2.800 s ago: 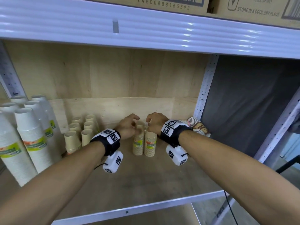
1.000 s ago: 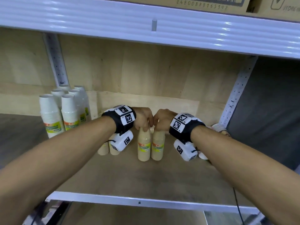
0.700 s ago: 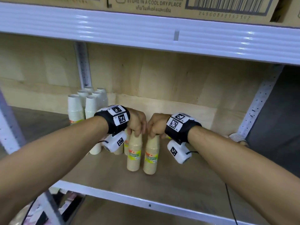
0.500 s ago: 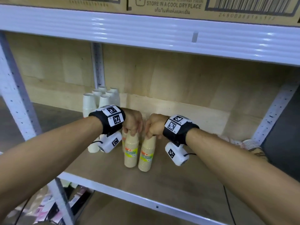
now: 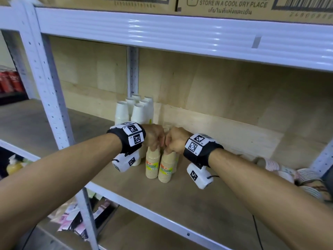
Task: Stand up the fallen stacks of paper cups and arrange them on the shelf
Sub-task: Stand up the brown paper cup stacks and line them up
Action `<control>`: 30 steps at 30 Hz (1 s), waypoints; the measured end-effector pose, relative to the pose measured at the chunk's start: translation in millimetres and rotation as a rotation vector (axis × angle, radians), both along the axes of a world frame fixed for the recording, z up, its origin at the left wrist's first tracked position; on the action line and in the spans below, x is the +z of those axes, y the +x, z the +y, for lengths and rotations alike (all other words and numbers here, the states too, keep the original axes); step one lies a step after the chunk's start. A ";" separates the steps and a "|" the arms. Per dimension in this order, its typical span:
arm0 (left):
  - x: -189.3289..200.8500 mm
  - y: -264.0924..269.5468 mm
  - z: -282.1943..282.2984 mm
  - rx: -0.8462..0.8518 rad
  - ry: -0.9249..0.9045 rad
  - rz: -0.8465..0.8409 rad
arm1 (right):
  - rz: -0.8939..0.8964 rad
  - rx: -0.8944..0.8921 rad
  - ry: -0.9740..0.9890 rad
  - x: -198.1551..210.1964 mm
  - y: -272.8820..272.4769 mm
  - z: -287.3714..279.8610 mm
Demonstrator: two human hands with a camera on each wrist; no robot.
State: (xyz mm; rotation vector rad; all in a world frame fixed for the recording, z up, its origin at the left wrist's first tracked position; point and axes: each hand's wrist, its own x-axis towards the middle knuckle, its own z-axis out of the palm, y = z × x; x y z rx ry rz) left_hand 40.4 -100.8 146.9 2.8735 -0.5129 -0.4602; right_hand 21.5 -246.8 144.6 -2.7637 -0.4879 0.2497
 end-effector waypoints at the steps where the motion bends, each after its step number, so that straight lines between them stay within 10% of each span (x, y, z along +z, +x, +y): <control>1: -0.8 0.1 0.4 0.002 0.000 -0.013 | -0.008 0.005 -0.003 -0.9 0.2 0.8; 30: 62.7 38.2 -74.7 -0.113 -0.064 -0.250 | -0.239 -0.336 -0.073 10.1 2.4 -107.5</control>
